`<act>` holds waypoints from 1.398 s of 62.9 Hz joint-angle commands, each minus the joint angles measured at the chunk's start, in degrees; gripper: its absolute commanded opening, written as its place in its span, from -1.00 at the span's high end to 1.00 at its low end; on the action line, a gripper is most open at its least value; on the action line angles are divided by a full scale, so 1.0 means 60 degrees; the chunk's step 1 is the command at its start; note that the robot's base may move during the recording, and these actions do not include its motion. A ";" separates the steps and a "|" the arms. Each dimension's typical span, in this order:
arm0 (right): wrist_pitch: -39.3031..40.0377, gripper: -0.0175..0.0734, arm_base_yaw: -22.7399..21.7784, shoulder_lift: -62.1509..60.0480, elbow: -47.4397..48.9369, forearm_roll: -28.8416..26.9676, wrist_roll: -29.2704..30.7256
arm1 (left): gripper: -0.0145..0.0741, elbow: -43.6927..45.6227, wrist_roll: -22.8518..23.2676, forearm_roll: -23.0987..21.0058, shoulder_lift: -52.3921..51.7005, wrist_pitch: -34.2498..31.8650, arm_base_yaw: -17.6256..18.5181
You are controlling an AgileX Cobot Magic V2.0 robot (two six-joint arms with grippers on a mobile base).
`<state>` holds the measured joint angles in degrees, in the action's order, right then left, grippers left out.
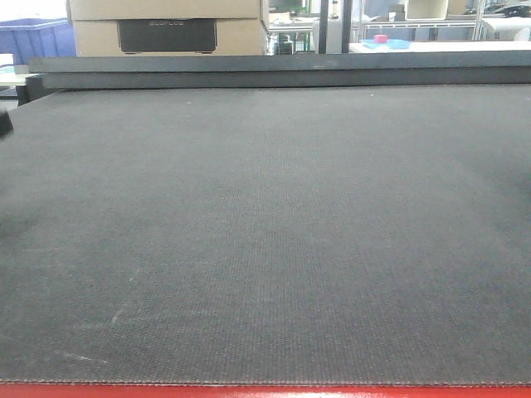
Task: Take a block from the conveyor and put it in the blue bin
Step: 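Close the left gripper on the small green block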
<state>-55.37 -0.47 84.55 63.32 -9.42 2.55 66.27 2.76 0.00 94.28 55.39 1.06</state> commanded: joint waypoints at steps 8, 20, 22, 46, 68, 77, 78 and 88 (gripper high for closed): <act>0.0721 0.97 0.0479 -0.0522 -0.0014 -0.0040 0.0692 | 0.92 0.0015 -0.1016 -0.0402 -0.1571 -0.0815 0.0038; 0.2137 0.97 0.1185 -0.0760 -0.0014 -0.0064 0.0857 | 0.92 -0.0126 -0.1530 -0.0453 -0.2781 -0.2227 0.0727; 0.2259 0.97 0.1280 -0.0779 -0.0014 -0.0064 0.0857 | 0.92 -0.0185 -0.1530 -0.0481 -0.2903 -0.2415 0.0843; 0.5337 0.97 0.1644 -0.2418 -0.1970 -0.0433 0.0857 | 0.92 -0.3236 -0.1530 -0.1492 -0.5732 -0.6336 0.1547; 0.7539 0.97 0.1644 -0.6028 -0.4915 -0.0395 0.0857 | 0.92 -0.5254 -0.1207 -0.1291 -0.9377 -0.6554 0.1547; 0.7571 0.97 0.1644 -0.7561 -0.5606 -0.0395 0.0857 | 0.92 -0.5622 -0.1207 -0.1204 -1.0682 -0.6300 0.1547; 0.7524 0.97 0.1644 -0.7700 -0.5635 -0.0395 0.0857 | 0.92 -0.5622 -0.1207 -0.1204 -1.0776 -0.6218 0.1547; 0.7221 0.97 0.1644 -0.9332 -0.5654 -0.0395 0.0857 | 0.92 -0.5622 -0.1207 -0.1204 -1.1659 -0.6279 0.1547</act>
<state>-12.66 9.35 32.93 29.46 -11.85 7.28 32.66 -4.68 -7.51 26.82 19.12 10.00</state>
